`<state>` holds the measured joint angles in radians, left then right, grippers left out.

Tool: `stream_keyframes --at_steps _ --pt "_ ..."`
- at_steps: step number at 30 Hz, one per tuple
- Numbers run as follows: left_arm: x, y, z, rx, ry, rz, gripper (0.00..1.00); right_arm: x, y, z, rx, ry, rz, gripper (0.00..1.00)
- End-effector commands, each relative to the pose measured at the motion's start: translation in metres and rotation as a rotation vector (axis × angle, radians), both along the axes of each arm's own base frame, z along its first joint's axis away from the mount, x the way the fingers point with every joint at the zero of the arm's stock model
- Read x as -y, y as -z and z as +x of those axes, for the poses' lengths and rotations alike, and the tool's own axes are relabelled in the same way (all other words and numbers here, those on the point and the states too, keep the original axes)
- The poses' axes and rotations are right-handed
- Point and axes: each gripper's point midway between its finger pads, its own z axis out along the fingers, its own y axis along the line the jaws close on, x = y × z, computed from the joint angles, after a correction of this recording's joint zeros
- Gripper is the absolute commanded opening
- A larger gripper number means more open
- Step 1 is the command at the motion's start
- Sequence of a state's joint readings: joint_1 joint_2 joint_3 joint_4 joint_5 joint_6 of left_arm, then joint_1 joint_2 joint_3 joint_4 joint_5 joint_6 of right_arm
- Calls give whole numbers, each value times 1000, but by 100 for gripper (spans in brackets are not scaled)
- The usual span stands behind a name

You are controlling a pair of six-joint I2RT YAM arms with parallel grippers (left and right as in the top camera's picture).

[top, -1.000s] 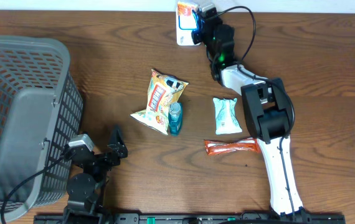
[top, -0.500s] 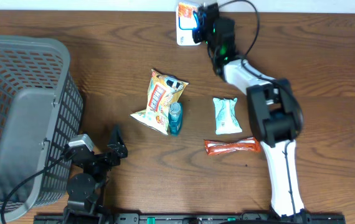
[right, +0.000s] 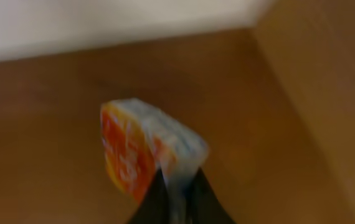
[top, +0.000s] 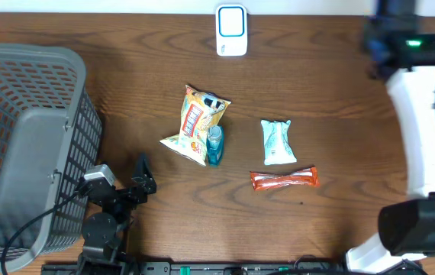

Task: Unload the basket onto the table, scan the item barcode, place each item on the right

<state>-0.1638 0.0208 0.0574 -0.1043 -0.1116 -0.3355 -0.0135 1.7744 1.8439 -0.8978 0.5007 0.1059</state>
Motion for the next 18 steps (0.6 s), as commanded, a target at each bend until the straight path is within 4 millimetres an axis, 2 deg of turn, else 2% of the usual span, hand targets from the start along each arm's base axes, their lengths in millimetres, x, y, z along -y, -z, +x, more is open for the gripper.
stream_keyframes --at_steps 1,3,4,7,9,12,15,16,18 --pt "-3 15 0 -40 -15 21 98 88 32 -44 -137 292 -74 1" --pt "-3 16 0 -40 -15 21 98 124 48 -62 -163 395 -61 1" --pt "-3 16 0 -40 -15 21 98 145 61 -72 -157 467 -32 1" --pt "-3 16 0 -40 -15 21 98 188 95 -90 -152 579 5 1" --pt "-3 16 0 -40 -15 21 98 220 126 -112 -178 662 16 1" --pt "-3 16 0 -40 -15 21 98 251 163 -146 -228 756 42 1" --pt "-3 15 0 -40 -15 21 98 266 189 -160 -235 782 126 3" --pt "-3 15 0 -40 -15 21 98 266 194 -159 -224 772 167 14" --pt "-3 16 0 -40 -15 21 98 264 197 -154 -190 742 240 52"
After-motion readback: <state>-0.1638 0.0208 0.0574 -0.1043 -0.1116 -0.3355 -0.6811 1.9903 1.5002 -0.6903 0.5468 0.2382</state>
